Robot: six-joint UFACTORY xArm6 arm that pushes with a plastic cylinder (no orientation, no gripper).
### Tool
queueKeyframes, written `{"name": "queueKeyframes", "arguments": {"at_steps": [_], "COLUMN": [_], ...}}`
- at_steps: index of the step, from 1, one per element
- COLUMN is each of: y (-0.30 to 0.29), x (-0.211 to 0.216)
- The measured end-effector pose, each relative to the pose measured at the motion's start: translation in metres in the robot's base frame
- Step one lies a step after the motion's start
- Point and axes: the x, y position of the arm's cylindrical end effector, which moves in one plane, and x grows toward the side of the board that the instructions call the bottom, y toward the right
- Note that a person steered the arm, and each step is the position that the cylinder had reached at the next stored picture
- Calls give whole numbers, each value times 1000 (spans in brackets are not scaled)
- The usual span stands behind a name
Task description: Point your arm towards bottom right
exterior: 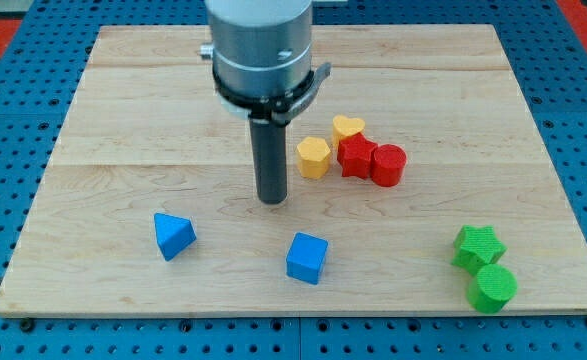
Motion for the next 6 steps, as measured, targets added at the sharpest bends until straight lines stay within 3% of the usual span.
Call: {"name": "queueKeyframes", "arguments": {"at_steps": [1, 2, 5, 6], "y": [14, 57, 237, 310], "x": [2, 32, 13, 65]}}
